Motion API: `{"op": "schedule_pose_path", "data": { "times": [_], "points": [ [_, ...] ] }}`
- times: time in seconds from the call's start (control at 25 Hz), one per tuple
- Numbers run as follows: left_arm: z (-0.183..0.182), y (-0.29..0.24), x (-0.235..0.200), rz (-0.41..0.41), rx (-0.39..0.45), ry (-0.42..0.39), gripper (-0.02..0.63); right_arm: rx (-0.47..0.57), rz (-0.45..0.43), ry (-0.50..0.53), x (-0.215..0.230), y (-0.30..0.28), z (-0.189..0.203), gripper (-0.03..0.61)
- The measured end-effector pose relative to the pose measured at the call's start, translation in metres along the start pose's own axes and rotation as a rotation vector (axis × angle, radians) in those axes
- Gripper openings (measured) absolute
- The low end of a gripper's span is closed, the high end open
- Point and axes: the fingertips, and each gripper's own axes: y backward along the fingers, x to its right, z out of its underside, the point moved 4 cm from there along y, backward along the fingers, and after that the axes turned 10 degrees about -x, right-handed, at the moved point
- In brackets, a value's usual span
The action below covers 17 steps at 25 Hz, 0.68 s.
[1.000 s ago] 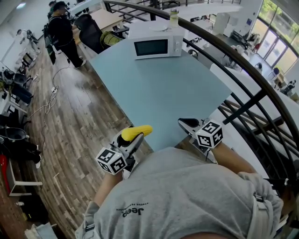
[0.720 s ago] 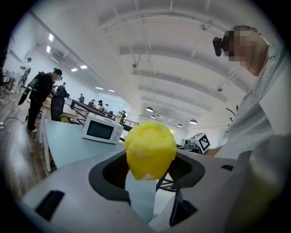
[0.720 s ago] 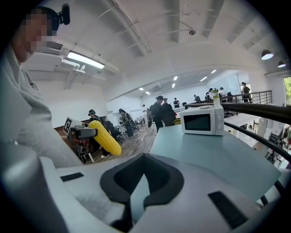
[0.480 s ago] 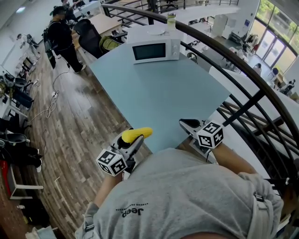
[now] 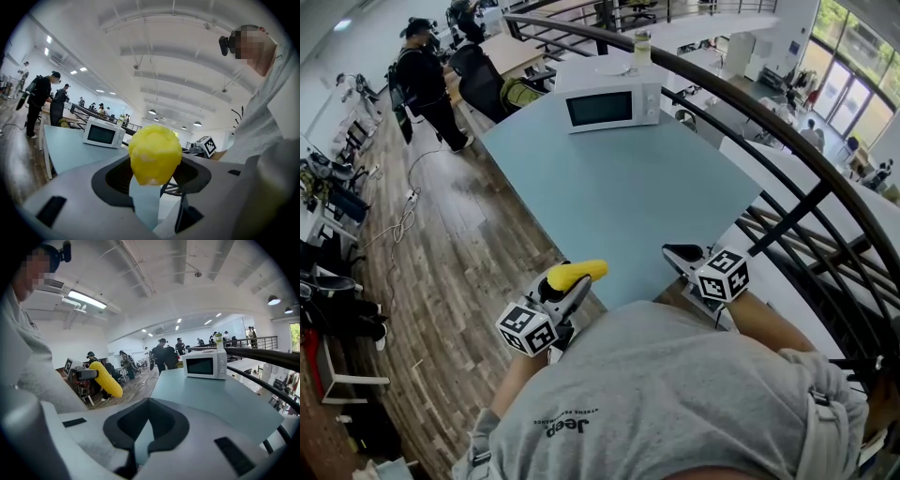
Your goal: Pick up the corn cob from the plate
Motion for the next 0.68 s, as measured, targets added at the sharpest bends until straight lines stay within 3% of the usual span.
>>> {"op": "schedule_pose_path", "data": {
  "times": [0.68],
  "points": [
    [0.0047, 0.0062, 0.0095, -0.001, 0.007, 0.007, 0.262, -0.010, -0.016, 0.006, -0.0107, 0.0074, 0.0068, 0.009]
  ]
}}
